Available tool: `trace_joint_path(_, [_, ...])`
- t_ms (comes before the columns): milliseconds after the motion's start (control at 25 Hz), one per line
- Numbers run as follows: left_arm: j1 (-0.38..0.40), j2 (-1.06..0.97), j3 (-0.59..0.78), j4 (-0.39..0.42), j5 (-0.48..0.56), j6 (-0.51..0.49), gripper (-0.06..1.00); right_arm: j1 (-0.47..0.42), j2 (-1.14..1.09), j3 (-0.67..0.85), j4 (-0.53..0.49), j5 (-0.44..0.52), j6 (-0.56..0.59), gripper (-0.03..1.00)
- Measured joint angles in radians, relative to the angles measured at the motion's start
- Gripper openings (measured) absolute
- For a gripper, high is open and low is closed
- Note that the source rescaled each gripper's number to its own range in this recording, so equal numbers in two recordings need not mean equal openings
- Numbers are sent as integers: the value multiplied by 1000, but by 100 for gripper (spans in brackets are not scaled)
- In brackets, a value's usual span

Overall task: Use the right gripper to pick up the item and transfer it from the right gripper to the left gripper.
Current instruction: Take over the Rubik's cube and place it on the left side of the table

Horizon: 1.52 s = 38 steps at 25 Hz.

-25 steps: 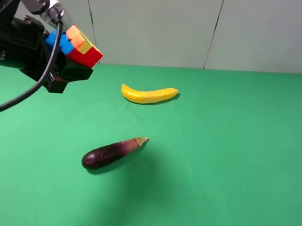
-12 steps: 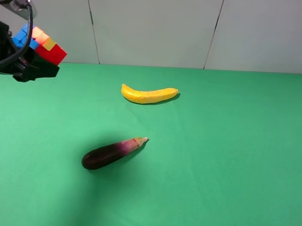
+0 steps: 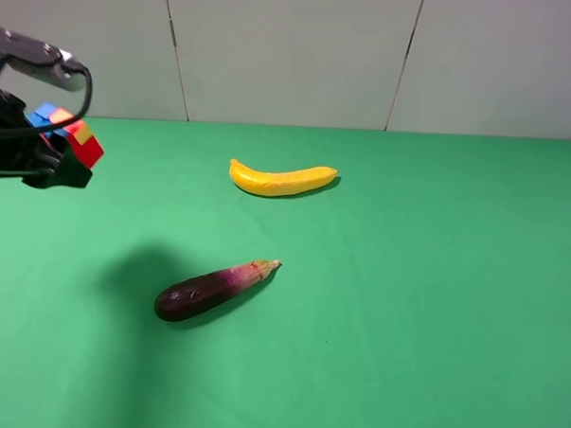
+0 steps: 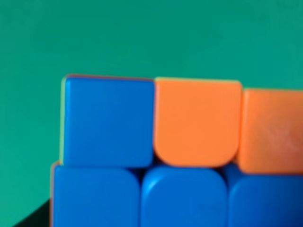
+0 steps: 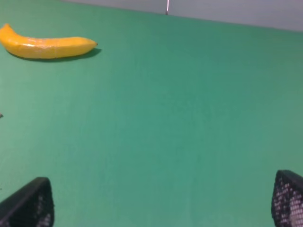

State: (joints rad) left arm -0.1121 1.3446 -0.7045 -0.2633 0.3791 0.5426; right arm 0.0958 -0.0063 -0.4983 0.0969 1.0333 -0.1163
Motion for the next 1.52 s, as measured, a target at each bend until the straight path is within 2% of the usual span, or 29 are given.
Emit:
trace_joint_path(360, [0,219,-165,4,127,-30,1,0,0,0,0,0,0,99])
trace_joint_path(560, [0,328,-225,4,141,-36,1,0,0,0,0,0,0,99])
trace_joint_path(1120, [0,492,-231,7,-20,-39,1,0,0,0,0,0,0,99])
trace_joint_path(1520, [0,502,-231,7,-47,-39,1,0,0,0,0,0,0,99])
